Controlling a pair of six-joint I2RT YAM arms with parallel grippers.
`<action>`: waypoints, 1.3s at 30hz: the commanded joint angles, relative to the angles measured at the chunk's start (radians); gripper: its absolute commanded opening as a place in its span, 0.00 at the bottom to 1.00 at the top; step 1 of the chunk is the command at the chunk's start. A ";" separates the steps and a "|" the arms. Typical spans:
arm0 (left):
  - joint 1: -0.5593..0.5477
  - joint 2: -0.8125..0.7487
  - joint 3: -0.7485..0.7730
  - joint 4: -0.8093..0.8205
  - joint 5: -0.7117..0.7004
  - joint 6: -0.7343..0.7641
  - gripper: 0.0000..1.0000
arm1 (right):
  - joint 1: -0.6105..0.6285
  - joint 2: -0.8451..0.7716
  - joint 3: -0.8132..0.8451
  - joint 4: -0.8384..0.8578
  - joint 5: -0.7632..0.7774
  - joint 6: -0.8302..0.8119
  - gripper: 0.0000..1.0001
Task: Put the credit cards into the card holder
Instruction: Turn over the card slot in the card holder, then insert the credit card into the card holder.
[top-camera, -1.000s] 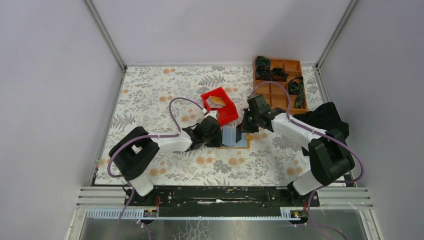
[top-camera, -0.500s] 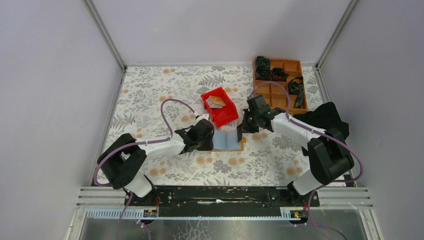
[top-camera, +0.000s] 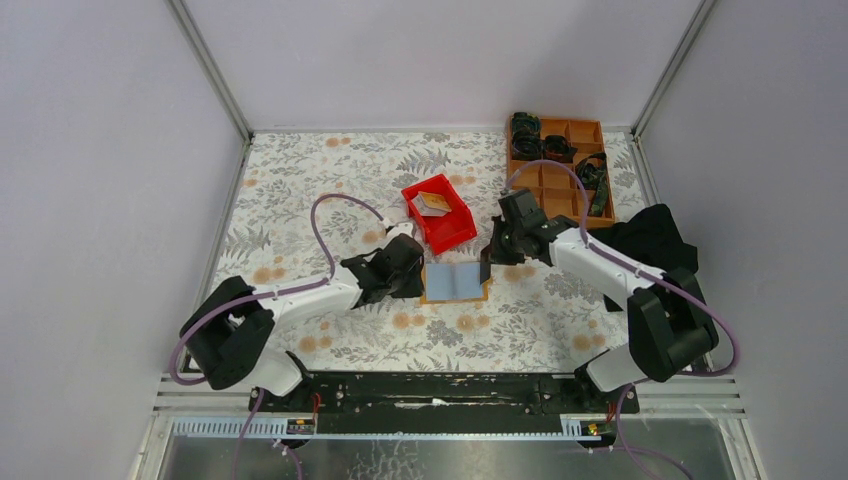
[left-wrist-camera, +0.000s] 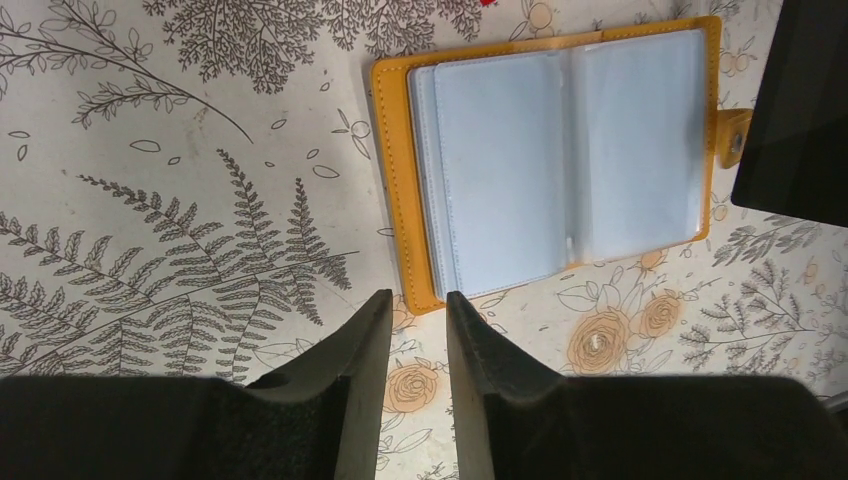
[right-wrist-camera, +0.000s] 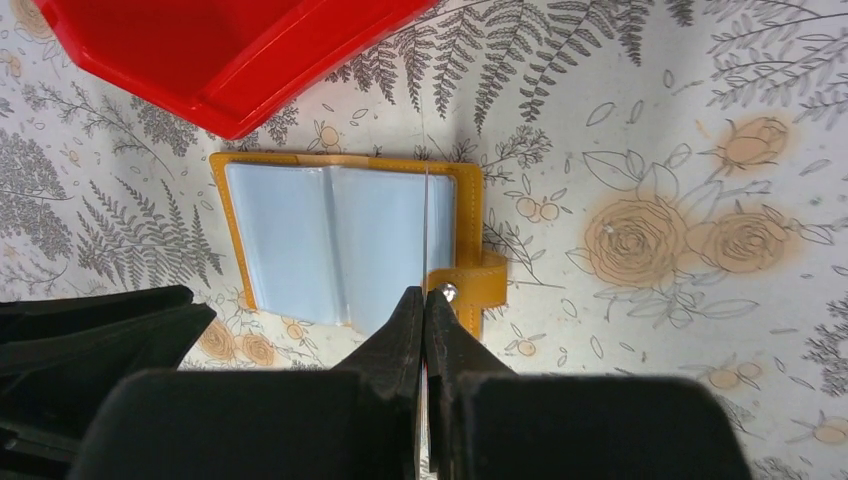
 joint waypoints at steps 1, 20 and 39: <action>-0.008 -0.015 0.022 0.043 -0.004 -0.009 0.34 | -0.003 -0.078 0.025 -0.045 0.072 -0.041 0.00; -0.008 0.105 0.001 0.182 0.083 -0.037 0.34 | -0.004 -0.090 -0.145 0.273 -0.249 0.012 0.00; -0.009 0.136 -0.053 0.185 0.085 -0.054 0.34 | -0.003 0.023 -0.226 0.487 -0.354 0.077 0.00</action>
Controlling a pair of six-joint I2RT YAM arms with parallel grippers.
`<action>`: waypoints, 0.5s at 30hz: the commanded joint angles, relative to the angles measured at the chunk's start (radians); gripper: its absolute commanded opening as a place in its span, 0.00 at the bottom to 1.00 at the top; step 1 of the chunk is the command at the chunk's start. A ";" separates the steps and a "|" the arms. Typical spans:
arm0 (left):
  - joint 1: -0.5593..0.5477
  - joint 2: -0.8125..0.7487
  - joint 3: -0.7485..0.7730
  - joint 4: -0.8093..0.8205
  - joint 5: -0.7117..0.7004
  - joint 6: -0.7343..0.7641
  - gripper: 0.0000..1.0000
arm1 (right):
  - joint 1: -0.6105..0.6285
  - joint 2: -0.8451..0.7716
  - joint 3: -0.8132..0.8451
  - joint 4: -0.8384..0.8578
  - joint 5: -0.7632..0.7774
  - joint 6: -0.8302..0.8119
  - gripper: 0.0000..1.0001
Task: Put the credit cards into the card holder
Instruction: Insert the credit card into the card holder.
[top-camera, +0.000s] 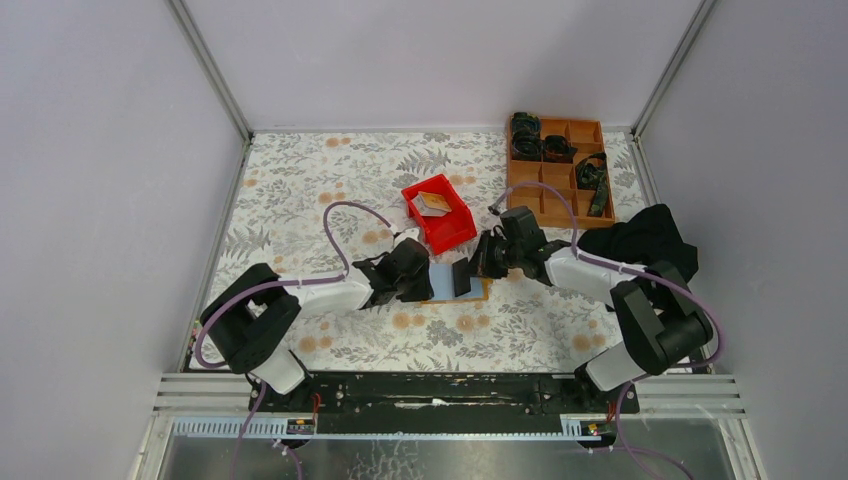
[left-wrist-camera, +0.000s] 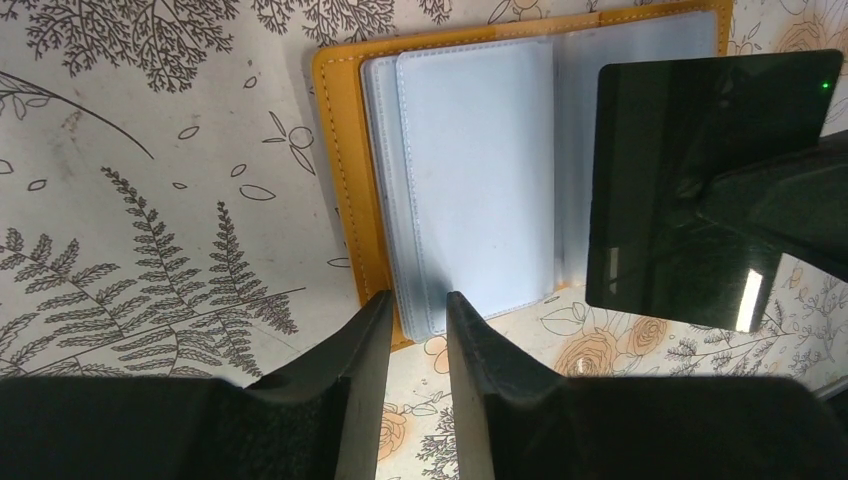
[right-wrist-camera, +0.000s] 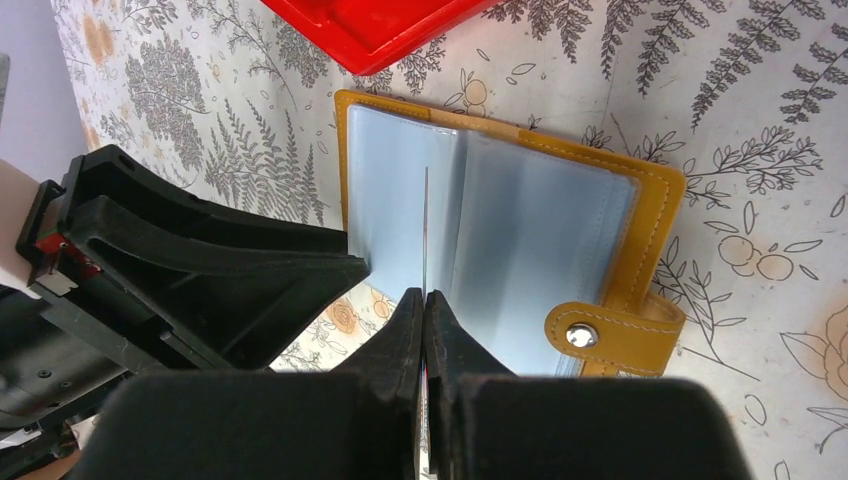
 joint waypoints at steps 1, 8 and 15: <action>-0.008 0.024 -0.026 0.027 0.006 0.002 0.34 | -0.002 0.017 -0.014 0.095 -0.039 0.018 0.00; -0.009 0.024 -0.033 0.013 0.006 0.009 0.34 | -0.003 0.049 -0.055 0.174 -0.053 0.036 0.00; -0.008 0.020 -0.035 -0.015 0.003 0.022 0.34 | -0.003 0.069 -0.086 0.231 -0.056 0.052 0.00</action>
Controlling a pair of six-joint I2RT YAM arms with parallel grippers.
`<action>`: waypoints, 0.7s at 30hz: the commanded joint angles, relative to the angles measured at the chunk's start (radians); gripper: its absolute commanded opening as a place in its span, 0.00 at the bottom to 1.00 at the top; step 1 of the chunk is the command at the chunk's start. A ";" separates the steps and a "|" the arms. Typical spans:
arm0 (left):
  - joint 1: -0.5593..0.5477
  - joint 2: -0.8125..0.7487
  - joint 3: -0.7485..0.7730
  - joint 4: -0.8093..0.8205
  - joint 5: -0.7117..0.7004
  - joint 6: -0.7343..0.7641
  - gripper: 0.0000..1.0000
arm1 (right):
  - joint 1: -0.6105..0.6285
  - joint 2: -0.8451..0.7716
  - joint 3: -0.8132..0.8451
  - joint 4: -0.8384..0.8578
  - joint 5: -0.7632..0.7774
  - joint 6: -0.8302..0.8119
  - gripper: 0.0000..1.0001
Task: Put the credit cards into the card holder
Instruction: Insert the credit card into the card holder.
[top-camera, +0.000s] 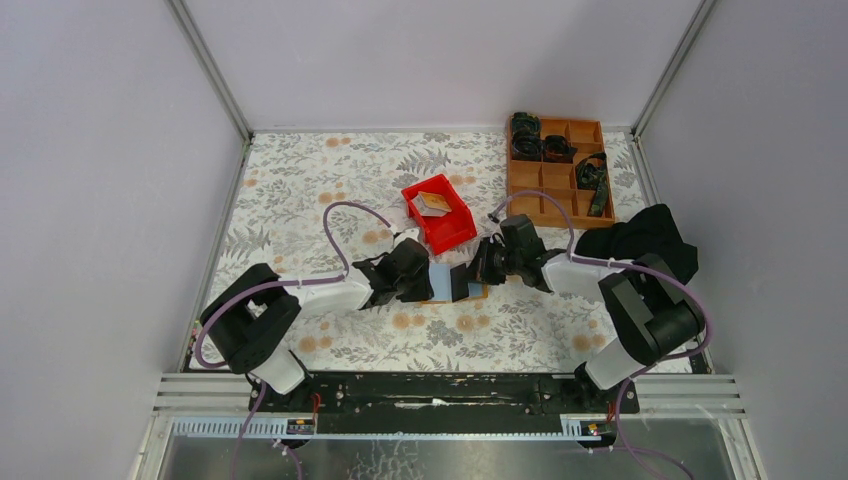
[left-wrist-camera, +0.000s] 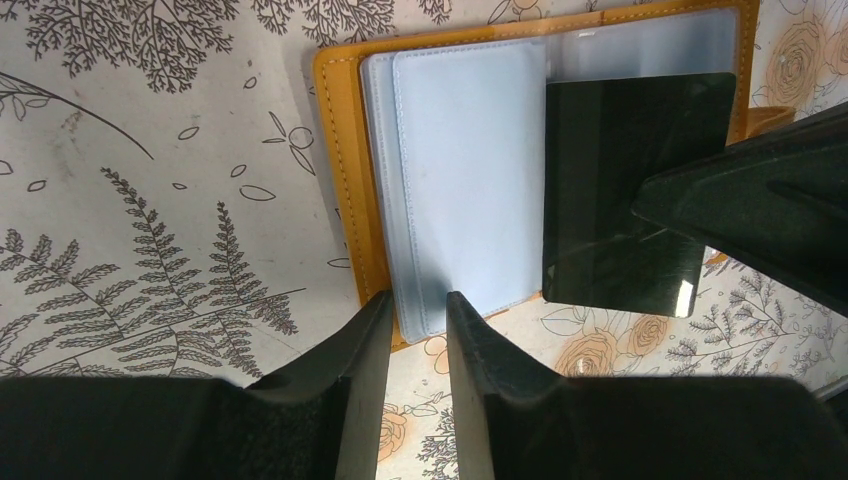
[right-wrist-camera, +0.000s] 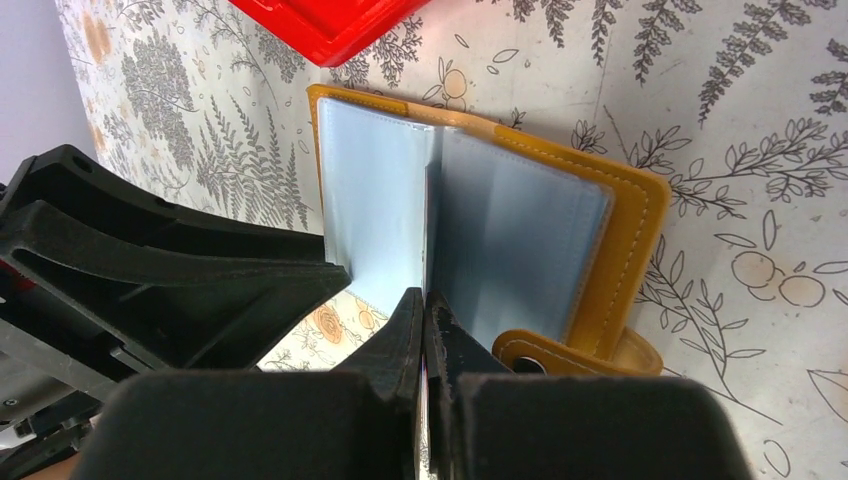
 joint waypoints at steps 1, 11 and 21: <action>-0.008 0.020 -0.030 -0.025 0.002 0.023 0.34 | -0.003 0.014 -0.014 0.094 -0.032 0.020 0.00; -0.008 0.019 -0.050 -0.058 -0.004 0.032 0.34 | -0.003 0.053 -0.049 0.199 -0.053 0.062 0.00; -0.009 0.026 -0.071 -0.086 -0.015 0.040 0.34 | -0.003 0.084 -0.101 0.297 -0.051 0.086 0.00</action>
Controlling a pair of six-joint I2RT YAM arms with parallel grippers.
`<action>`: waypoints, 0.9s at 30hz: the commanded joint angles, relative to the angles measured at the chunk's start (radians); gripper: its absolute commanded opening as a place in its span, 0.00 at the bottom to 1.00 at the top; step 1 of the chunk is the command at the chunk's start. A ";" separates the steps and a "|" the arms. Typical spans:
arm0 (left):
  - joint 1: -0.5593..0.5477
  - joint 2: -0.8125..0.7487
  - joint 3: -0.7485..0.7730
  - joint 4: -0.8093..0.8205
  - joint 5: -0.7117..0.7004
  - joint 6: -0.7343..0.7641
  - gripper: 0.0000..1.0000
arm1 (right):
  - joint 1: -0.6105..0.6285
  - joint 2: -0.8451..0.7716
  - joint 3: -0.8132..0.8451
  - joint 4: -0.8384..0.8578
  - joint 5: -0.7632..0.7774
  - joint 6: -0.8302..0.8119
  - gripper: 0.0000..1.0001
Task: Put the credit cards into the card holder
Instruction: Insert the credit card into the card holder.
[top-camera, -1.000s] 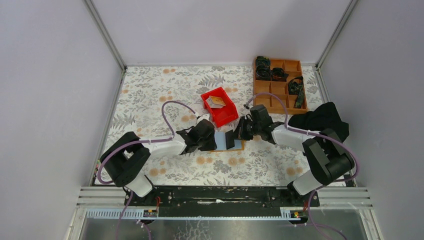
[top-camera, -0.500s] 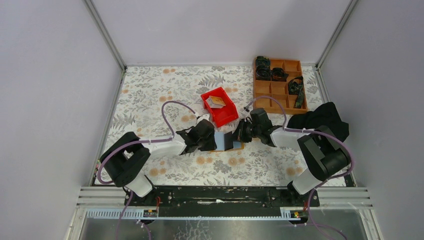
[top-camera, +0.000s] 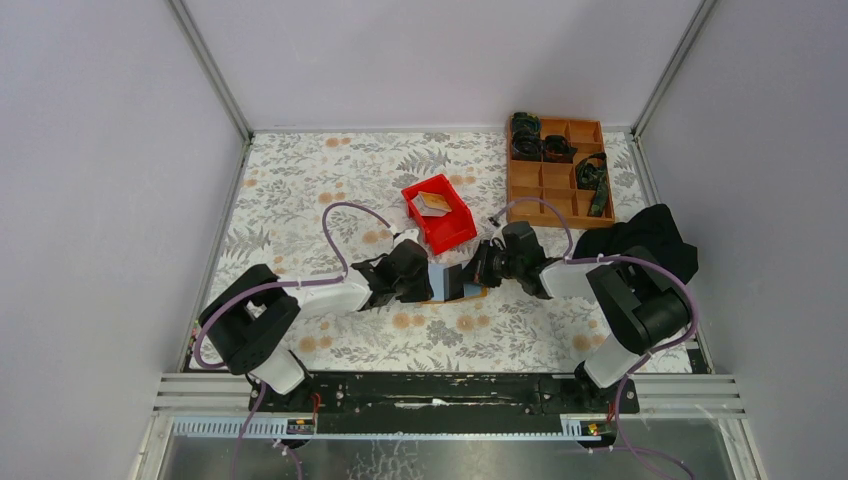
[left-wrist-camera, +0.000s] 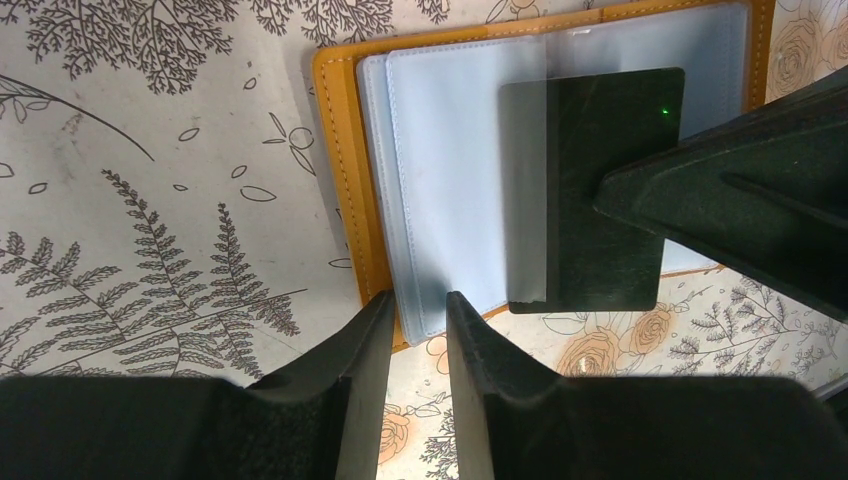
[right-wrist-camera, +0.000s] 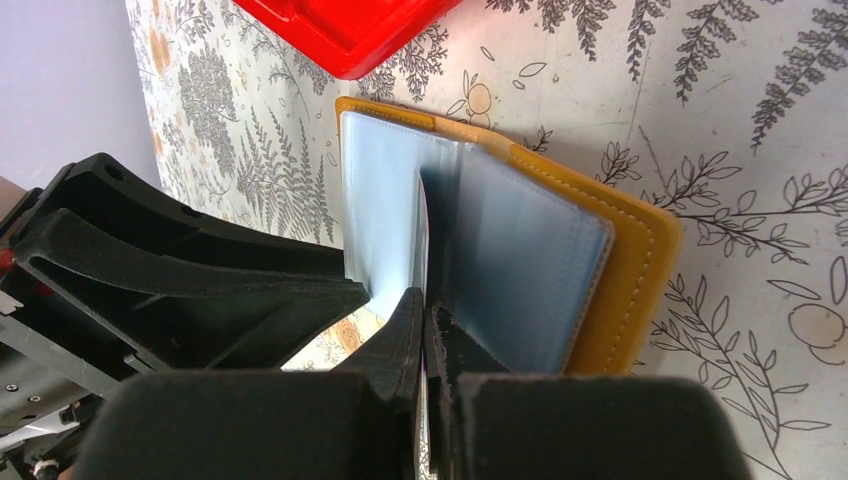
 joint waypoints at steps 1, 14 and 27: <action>-0.009 0.029 -0.056 -0.104 -0.016 0.032 0.34 | -0.002 0.029 -0.028 0.060 0.008 0.003 0.00; -0.008 0.018 -0.059 -0.125 -0.025 0.026 0.33 | -0.002 0.035 -0.051 0.071 0.083 -0.039 0.00; -0.008 0.003 -0.072 -0.129 -0.029 0.024 0.33 | -0.002 0.064 -0.017 0.065 0.108 -0.057 0.00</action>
